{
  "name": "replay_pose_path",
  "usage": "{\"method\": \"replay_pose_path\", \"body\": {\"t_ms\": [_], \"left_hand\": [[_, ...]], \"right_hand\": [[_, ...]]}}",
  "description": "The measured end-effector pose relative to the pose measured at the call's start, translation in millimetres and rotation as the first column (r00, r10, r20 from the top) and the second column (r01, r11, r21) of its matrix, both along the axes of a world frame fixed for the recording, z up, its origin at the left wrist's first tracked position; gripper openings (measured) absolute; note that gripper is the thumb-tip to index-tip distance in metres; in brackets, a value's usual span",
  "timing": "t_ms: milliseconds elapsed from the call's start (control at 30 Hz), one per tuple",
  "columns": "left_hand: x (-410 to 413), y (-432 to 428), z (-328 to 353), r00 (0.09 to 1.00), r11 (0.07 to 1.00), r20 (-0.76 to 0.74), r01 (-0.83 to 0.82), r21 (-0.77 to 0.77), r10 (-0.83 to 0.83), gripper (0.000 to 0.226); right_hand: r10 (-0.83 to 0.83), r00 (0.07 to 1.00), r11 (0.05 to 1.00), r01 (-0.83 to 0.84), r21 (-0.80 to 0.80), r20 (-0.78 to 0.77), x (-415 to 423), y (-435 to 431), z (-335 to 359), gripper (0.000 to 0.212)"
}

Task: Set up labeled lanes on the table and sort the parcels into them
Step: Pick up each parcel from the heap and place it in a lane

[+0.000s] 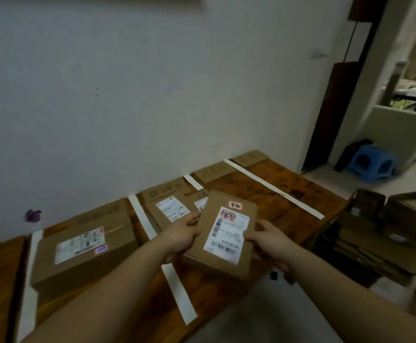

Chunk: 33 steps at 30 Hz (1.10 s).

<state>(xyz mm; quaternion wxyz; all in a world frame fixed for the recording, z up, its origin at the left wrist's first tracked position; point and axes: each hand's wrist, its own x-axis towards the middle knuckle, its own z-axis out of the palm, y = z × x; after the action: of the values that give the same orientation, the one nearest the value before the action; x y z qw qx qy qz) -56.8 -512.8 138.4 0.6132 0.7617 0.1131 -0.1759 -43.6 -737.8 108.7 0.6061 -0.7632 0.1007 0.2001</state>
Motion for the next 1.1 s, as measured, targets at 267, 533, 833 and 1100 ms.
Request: {"method": "replay_pose_path", "body": {"t_ms": [267, 533, 833, 1100], "left_hand": [[83, 31, -32, 0.977, 0.977, -0.1, 0.196, 0.089, -0.187, 0.03], [87, 18, -53, 0.971, 0.927, -0.139, -0.229, -0.296, 0.196, 0.049], [167, -40, -67, 0.975, 0.902, 0.149, -0.208, 0.379, 0.162, 0.062], [197, -31, -108, 0.985, 0.399, -0.096, 0.03, 0.916, 0.146, 0.077]], "right_hand": [[0.048, 0.997, 0.998, -0.05, -0.026, -0.062, 96, -14, -28, 0.037], [-0.048, 0.994, 0.977, 0.068, 0.204, -0.101, 171, 26, -38, 0.114], [0.217, 0.974, 0.976, -0.217, 0.0, -0.069, 246, 32, -72, 0.065], [0.277, 0.958, 0.961, -0.278, -0.006, 0.074, 302, 25, -116, 0.049]]}}
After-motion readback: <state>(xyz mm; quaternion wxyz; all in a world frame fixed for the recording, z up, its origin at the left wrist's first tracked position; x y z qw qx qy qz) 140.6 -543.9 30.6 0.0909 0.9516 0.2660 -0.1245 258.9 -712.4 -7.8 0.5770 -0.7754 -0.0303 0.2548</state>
